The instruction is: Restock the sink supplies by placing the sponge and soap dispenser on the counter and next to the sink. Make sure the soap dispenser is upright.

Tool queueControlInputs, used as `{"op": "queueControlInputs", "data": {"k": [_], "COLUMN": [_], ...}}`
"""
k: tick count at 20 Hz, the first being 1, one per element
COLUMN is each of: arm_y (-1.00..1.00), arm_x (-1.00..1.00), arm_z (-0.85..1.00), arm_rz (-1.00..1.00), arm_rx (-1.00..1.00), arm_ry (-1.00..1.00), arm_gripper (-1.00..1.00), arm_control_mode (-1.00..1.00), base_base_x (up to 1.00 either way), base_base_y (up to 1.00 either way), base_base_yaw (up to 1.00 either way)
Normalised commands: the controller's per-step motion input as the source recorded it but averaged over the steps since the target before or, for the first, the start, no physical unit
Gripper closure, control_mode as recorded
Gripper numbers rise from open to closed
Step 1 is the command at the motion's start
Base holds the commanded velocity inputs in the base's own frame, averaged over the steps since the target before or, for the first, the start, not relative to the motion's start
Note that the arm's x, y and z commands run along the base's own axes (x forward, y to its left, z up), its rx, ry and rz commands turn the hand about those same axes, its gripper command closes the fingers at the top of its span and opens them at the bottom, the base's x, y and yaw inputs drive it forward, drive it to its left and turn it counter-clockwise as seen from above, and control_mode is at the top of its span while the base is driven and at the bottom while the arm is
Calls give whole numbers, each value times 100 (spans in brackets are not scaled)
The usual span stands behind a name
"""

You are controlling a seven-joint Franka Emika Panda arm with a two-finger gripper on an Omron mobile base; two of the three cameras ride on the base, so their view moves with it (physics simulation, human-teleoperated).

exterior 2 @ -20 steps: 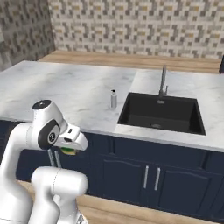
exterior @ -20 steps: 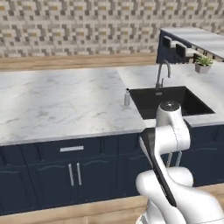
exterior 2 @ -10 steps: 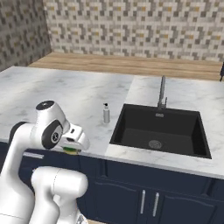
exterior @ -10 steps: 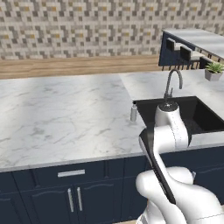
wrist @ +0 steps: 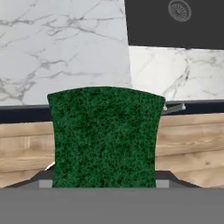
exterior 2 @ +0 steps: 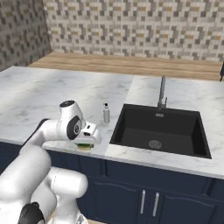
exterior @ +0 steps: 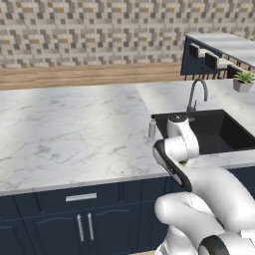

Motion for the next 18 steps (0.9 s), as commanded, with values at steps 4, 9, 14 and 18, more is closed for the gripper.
{"op": "queueControlInputs", "data": {"k": [4,9,14,18], "arm_y": [-15,-1,0,-12], "arm_x": [92,61,37,21], "arm_z": [-27,-44,-52,-44], "arm_rz": [4,4,5,5], "arm_rx": [1,0,0,0], "arm_ry": [10,2,0,0], "arm_gripper": [100,100,100,100], "arm_control_mode": [-100,-100,-100,-100], "base_base_x": [0,0,0,0], "base_base_y": [0,0,0,0], "base_base_yaw": [0,0,0,0]}}
